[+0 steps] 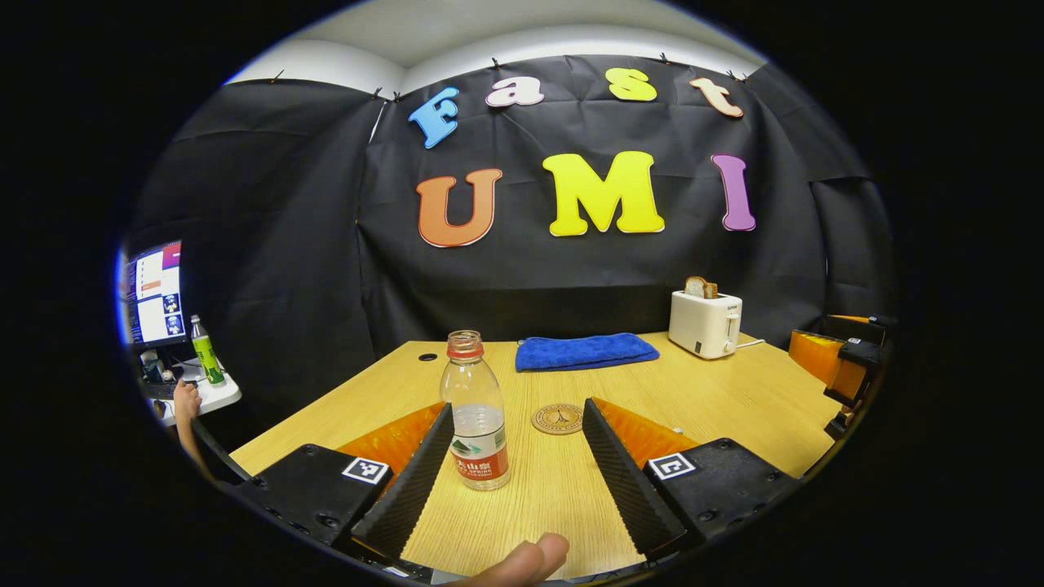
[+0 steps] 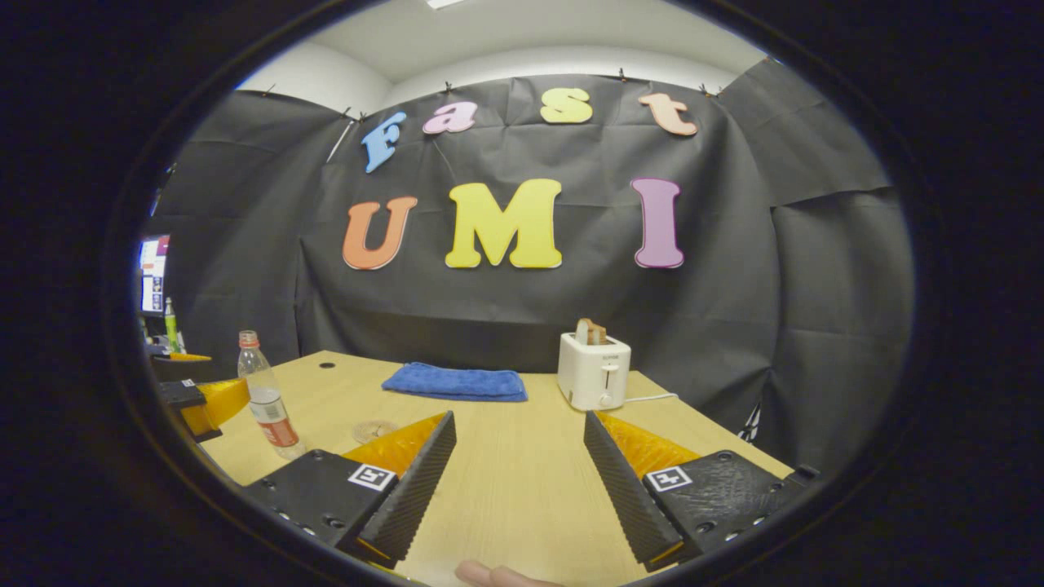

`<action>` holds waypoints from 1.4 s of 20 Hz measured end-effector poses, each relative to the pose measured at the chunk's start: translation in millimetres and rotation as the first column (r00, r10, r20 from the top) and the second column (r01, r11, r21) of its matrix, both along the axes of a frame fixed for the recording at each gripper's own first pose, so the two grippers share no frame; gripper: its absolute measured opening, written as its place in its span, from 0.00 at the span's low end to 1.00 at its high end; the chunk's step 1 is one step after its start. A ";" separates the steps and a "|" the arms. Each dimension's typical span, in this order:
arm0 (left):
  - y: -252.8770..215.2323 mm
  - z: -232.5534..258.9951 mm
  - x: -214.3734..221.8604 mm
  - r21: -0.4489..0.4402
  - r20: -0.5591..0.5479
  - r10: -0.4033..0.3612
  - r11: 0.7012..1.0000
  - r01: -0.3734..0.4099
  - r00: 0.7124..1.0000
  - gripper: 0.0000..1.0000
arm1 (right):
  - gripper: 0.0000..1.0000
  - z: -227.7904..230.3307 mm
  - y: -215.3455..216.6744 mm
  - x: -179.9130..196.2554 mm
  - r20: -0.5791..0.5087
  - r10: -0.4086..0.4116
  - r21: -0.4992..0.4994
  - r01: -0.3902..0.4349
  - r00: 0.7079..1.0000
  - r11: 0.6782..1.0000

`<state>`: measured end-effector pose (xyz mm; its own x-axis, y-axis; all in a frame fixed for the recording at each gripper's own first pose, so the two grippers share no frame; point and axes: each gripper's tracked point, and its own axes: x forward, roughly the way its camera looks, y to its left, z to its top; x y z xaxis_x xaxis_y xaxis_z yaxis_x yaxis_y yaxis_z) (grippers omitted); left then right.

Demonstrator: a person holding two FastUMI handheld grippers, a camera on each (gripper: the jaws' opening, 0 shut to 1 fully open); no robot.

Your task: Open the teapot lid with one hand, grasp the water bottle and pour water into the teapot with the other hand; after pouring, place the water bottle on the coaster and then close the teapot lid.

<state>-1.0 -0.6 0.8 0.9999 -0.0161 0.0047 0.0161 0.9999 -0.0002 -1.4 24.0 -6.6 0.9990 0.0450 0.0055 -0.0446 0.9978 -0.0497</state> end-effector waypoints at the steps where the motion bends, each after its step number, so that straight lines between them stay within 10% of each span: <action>1: -0.2 1.2 -0.2 0.000 0.001 -0.002 1.000 0.002 1.000 0.99 | 0.97 -0.5 0.5 -0.1 -0.002 0.000 0.002 0.000 1.000 1.000; 28: 73.6 6.9 11.5 -0.017 0.013 0.090 0.996 -0.090 0.996 0.99 | 0.95 -92.9 145.7 96.3 -0.126 0.201 -0.011 -0.204 0.971 0.979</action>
